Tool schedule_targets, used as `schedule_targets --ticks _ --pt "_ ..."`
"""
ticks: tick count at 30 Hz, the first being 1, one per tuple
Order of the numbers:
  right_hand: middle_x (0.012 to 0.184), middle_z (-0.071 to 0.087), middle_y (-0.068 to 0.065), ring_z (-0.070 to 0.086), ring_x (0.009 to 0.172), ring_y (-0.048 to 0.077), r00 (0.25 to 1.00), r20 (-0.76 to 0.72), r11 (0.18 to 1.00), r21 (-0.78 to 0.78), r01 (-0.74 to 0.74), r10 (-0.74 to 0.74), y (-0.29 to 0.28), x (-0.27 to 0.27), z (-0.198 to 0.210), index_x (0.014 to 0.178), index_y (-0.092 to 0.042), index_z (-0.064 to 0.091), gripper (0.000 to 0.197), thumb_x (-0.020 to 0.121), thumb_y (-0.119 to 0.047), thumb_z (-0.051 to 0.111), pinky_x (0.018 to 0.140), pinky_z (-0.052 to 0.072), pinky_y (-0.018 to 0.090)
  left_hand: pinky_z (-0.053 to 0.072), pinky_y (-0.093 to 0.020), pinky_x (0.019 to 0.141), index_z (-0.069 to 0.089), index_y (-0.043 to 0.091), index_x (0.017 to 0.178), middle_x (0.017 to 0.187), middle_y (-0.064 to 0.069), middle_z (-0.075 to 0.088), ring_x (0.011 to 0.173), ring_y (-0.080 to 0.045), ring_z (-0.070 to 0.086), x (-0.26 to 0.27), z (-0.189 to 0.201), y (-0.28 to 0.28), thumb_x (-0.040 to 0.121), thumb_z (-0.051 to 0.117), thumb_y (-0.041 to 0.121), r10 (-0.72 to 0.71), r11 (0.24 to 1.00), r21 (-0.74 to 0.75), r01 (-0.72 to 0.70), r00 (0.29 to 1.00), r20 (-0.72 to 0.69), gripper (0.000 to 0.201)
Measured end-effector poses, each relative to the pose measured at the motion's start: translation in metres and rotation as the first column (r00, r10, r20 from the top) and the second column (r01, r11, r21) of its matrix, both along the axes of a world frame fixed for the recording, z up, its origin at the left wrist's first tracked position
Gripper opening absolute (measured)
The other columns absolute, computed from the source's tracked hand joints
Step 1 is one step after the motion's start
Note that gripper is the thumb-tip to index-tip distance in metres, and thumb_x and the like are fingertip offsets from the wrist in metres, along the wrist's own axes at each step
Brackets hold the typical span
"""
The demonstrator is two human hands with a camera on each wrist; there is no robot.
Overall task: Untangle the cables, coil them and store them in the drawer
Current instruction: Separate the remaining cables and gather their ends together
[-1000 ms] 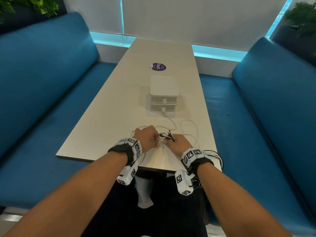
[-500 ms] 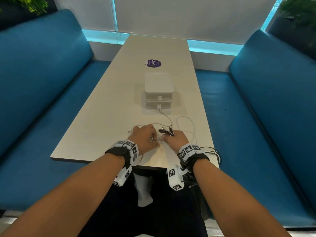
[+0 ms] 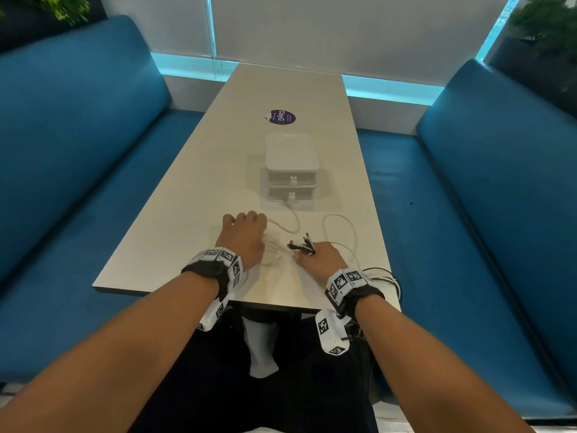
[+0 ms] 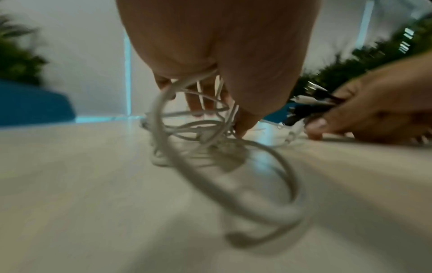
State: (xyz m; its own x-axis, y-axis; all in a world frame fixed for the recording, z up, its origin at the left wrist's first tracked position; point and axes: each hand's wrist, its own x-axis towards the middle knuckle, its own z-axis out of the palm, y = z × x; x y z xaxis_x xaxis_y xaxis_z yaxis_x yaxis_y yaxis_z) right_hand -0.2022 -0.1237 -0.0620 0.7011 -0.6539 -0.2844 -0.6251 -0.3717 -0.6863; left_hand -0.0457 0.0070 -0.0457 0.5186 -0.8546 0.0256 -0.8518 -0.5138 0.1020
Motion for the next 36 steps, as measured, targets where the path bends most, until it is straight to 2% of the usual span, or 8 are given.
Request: schedule_targets --ticks 2,5,9,15,20,26,32,36 --pt "0.085 0.067 0.007 0.065 0.084 0.029 0.999 -0.033 1.000 -0.021 -0.016 0.015 0.000 0.003 0.001 0.096 -0.015 0.071 0.023 0.090 -0.035 0.061 0.066 0.043 0.029 0.028 -0.045 0.108 0.046 0.024 0.130 0.138 0.003 0.046 0.126 -0.022 0.043 -0.002 -0.004 0.003 0.074 0.059 0.003 -0.174 0.985 0.003 0.174 0.984 0.045 0.061" --pt "0.087 0.067 0.011 0.065 0.088 0.033 0.998 -0.058 0.999 -0.046 -0.005 0.003 0.000 0.005 0.003 0.088 -0.013 0.067 0.021 0.091 -0.032 0.060 0.068 0.045 0.031 0.028 -0.039 0.106 0.046 0.023 0.140 0.144 0.004 0.046 0.131 -0.020 0.042 -0.017 -0.007 0.002 0.075 0.054 -0.002 -0.334 0.940 0.067 0.334 0.942 -0.011 0.071" --pt "0.095 0.068 0.012 0.065 0.092 0.032 0.994 -0.101 0.995 -0.087 0.044 -0.053 -0.014 -0.009 0.004 0.103 -0.009 0.068 0.026 0.093 -0.032 0.059 0.070 0.045 0.029 0.035 -0.040 0.109 0.044 0.023 0.144 0.146 0.003 0.044 0.130 -0.026 0.046 -0.006 -0.015 0.009 0.080 0.050 -0.008 -0.194 0.981 -0.012 0.196 0.958 -0.211 0.071" --pt "0.101 0.068 0.016 0.060 0.082 0.031 0.956 -0.210 0.963 -0.220 0.157 -0.203 -0.052 -0.043 0.013 0.107 -0.006 0.062 0.027 0.095 -0.030 0.057 0.068 0.046 0.031 0.036 -0.033 0.102 0.061 0.025 0.120 0.122 0.007 0.059 0.111 -0.019 0.056 0.009 -0.005 0.014 0.094 0.059 0.029 -0.250 0.967 0.005 0.255 0.951 -0.184 0.026" --pt "0.104 0.067 0.019 0.061 0.083 0.033 0.899 -0.298 0.902 -0.385 0.195 -0.321 -0.069 -0.065 0.016 0.100 -0.004 0.062 0.018 0.093 -0.013 0.048 0.068 0.050 0.034 0.044 -0.042 0.097 0.053 0.038 0.094 0.111 0.012 0.060 0.103 -0.020 0.055 0.015 -0.006 0.015 0.087 0.055 0.026 -0.205 0.971 0.101 0.219 0.970 -0.134 0.014" --pt "0.095 0.054 0.013 0.058 0.088 0.035 0.934 -0.202 0.886 -0.423 0.188 -0.295 -0.057 -0.056 0.024 0.103 -0.007 0.049 0.017 0.098 -0.023 0.047 0.071 0.047 0.036 0.030 -0.041 0.108 0.058 0.033 0.115 0.119 0.010 0.057 0.116 -0.018 0.050 0.002 -0.001 -0.001 0.079 0.056 0.055 -0.234 0.965 0.101 0.240 0.970 -0.069 0.042" --pt "0.105 0.064 0.013 0.063 0.091 0.031 0.980 -0.187 0.921 -0.389 -0.011 -0.067 -0.039 -0.037 0.020 0.110 -0.012 0.060 0.026 0.097 -0.031 0.048 0.078 0.054 0.038 0.030 -0.040 0.106 0.055 0.021 0.125 0.133 0.001 0.051 0.119 -0.021 0.047 -0.014 0.006 -0.021 0.092 0.055 0.040 -0.217 0.976 0.027 0.218 0.975 -0.042 0.038" --pt "0.107 0.063 0.015 0.062 0.088 0.030 0.955 -0.278 0.936 -0.351 -0.001 -0.103 -0.045 -0.044 0.021 0.110 -0.006 0.059 0.024 0.098 -0.023 0.047 0.071 0.048 0.034 0.034 -0.042 0.107 0.046 0.012 0.137 0.144 -0.006 0.042 0.127 -0.027 0.046 -0.021 0.006 -0.032 0.095 0.052 0.029 -0.153 0.988 0.010 0.155 0.981 -0.122 0.046"
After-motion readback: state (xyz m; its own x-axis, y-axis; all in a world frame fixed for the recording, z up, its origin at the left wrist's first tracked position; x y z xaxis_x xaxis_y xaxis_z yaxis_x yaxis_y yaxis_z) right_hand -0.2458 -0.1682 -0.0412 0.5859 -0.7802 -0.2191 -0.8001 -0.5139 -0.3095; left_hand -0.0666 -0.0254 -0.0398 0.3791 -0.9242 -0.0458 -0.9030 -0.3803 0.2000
